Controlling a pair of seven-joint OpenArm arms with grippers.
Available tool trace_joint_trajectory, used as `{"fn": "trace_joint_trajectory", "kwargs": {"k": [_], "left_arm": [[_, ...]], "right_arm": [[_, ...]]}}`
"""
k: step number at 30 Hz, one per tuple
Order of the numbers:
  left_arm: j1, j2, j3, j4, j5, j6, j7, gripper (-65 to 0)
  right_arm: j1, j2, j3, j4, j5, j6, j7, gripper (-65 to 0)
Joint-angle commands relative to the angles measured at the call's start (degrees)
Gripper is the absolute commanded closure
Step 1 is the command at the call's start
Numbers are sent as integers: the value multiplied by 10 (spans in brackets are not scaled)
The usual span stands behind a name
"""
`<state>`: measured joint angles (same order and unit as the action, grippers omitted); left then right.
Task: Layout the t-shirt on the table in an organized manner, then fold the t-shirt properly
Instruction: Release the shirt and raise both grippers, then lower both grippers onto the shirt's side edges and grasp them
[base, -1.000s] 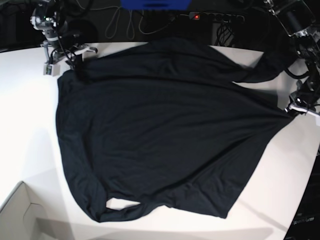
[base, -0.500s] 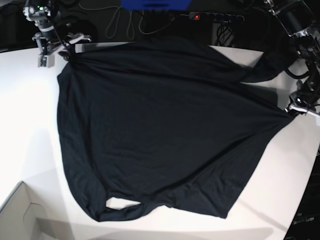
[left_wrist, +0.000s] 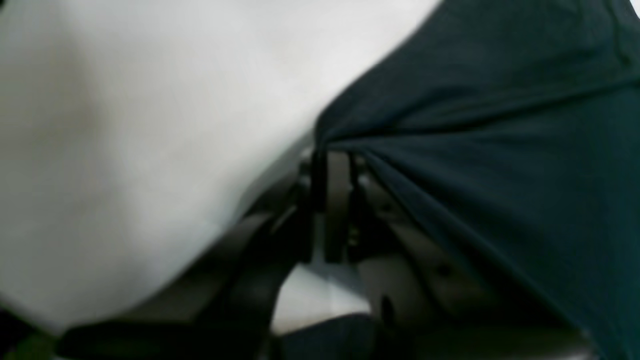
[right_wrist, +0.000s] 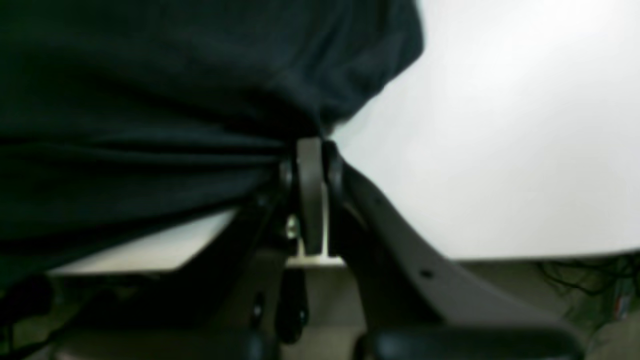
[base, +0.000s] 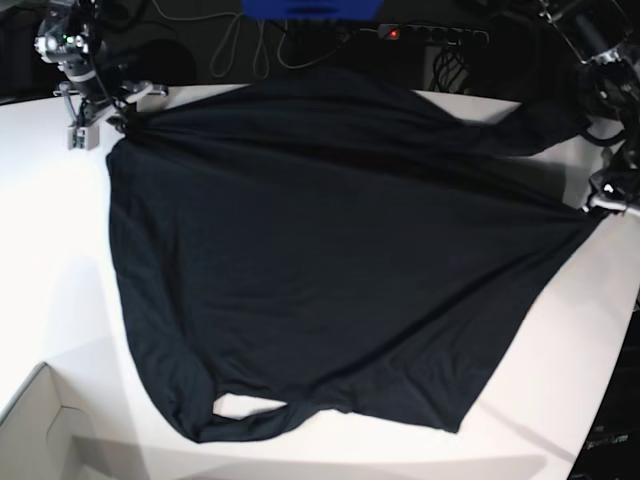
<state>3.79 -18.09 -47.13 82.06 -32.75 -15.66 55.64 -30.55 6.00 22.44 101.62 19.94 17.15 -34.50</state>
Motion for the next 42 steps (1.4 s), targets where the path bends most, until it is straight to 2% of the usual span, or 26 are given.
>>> {"fn": "trace_joint_trajectory", "kwargs": {"k": [1, 7, 15, 20, 28, 32, 42], "left_arm": [[-5, -12, -7, 9, -5, -1, -11, -1], [22, -12, -13, 9, -6, -1, -11, -1], [35, -10, -52, -28, -6, -1, -11, -1], [32, -10, -84, -69, -7, -1, -11, -3], [36, 5, -86, -63, -7, -1, -11, -4], [36, 12, -85, -62, -7, -1, -11, -4], [32, 20, -85, -62, -7, -1, -6, -10]], "right_arm": [[3, 8, 3, 5, 4, 0, 12, 0], [41, 20, 0, -14, 3, 0, 11, 0], [111, 47, 0, -22, 3, 0, -55, 0], [135, 64, 0, -30, 3, 0, -63, 0], [184, 97, 1, -78, 3, 0, -67, 0], [192, 97, 3, -76, 4, 0, -91, 0], [190, 93, -1, -75, 8, 0, -90, 0]]}}
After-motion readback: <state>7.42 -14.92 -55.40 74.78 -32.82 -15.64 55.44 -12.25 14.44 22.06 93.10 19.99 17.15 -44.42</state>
